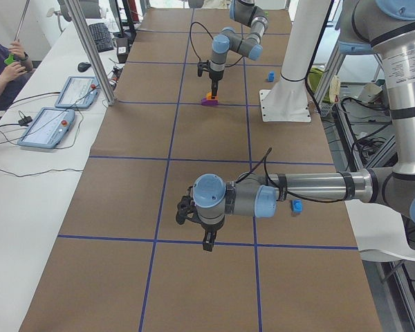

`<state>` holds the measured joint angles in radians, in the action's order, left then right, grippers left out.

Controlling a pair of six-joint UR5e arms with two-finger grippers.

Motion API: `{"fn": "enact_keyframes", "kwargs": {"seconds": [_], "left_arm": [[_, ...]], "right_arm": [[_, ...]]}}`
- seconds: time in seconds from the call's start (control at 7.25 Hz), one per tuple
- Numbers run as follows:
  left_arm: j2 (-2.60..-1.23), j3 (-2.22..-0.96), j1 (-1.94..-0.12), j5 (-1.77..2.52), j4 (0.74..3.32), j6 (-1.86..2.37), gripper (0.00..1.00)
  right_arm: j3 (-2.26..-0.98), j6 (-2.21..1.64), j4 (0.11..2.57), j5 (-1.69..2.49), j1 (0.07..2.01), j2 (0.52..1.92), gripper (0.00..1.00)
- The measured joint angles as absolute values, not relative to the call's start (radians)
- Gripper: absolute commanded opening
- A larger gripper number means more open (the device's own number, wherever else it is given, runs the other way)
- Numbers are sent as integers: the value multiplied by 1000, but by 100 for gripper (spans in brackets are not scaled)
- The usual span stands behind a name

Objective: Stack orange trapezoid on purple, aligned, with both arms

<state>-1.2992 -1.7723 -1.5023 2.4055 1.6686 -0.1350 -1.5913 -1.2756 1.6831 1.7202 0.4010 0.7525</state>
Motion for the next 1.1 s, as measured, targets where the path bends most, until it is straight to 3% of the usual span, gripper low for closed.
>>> {"fn": "enact_keyframes", "kwargs": {"seconds": [1.1], "left_arm": [[-1295, -1719, -1450, 2383, 1668, -144, 100]], "right_arm": [[-1591, -1276, 1683, 1720, 401, 752, 100]]}}
